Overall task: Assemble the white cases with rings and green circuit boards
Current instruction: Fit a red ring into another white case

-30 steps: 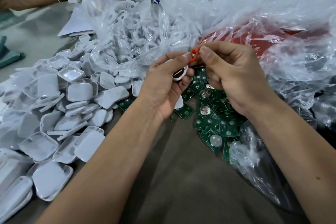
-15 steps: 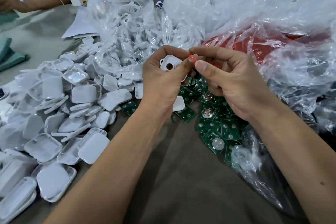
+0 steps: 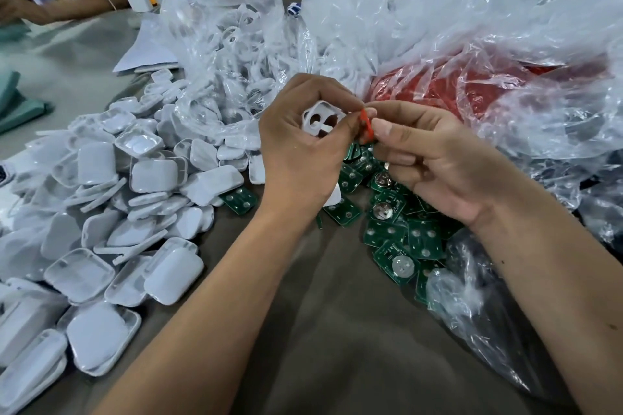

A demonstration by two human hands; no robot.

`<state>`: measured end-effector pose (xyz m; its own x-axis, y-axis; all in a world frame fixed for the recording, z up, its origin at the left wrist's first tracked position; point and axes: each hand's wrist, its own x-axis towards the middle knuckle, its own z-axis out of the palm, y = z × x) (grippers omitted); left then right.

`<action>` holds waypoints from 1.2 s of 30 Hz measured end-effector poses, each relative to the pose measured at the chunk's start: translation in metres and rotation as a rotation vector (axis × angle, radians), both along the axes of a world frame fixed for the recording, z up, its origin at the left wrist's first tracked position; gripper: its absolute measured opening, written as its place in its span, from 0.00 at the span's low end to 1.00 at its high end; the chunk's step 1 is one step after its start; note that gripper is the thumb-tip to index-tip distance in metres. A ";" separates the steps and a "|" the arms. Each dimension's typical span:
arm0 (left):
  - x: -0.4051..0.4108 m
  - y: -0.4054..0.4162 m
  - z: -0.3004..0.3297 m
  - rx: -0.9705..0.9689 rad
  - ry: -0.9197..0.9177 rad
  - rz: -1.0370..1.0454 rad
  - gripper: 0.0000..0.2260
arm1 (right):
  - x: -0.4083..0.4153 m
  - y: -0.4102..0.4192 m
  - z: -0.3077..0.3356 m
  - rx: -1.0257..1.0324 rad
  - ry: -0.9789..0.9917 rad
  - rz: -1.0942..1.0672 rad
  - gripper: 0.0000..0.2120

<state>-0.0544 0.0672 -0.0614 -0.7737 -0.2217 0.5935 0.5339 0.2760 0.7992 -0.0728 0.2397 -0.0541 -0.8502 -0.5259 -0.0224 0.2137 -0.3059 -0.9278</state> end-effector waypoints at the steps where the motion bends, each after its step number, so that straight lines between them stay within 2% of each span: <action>1: 0.000 0.000 -0.001 0.006 -0.008 -0.006 0.07 | 0.001 0.000 0.000 -0.004 -0.019 0.030 0.08; 8: 0.001 0.000 0.004 -0.025 -0.107 -0.100 0.04 | -0.002 0.000 -0.001 -0.060 -0.102 0.043 0.07; 10: 0.001 0.002 0.005 0.150 -0.224 -0.150 0.03 | -0.004 0.002 -0.001 -0.072 -0.102 -0.028 0.08; 14: -0.001 0.001 0.010 0.740 -0.512 -0.307 0.13 | -0.005 0.002 -0.001 -0.073 -0.079 -0.137 0.06; 16: -0.003 0.001 0.010 0.835 -0.533 -0.359 0.12 | -0.005 0.002 -0.002 -0.066 -0.067 -0.163 0.05; 18: -0.003 0.002 0.008 0.761 -0.493 -0.360 0.10 | -0.006 0.001 -0.002 -0.076 -0.064 -0.174 0.06; 21: -0.002 0.002 0.003 0.369 -0.473 -0.197 0.11 | -0.006 0.001 -0.002 -0.100 -0.060 -0.161 0.06; 23: -0.002 0.002 0.001 0.223 -0.475 -0.081 0.10 | -0.006 0.001 -0.002 -0.106 -0.044 -0.148 0.06; 26: -0.003 0.002 0.000 0.241 -0.495 -0.007 0.10 | -0.005 0.001 -0.003 -0.115 -0.035 -0.140 0.06; 29: -0.003 0.003 0.002 0.270 -0.506 -0.018 0.09 | -0.004 0.001 -0.003 -0.057 0.027 -0.188 0.06; 32: -0.001 0.002 0.003 0.320 -0.478 -0.070 0.05 | -0.002 -0.004 -0.006 0.224 0.341 -0.425 0.05; 34: -0.001 0.000 0.001 0.261 -0.470 -0.038 0.06 | -0.001 -0.009 -0.008 0.375 0.540 -0.547 0.05; 36: 0.000 -0.001 0.001 0.202 -0.473 -0.005 0.06 | -0.001 -0.012 -0.010 0.447 0.644 -0.606 0.05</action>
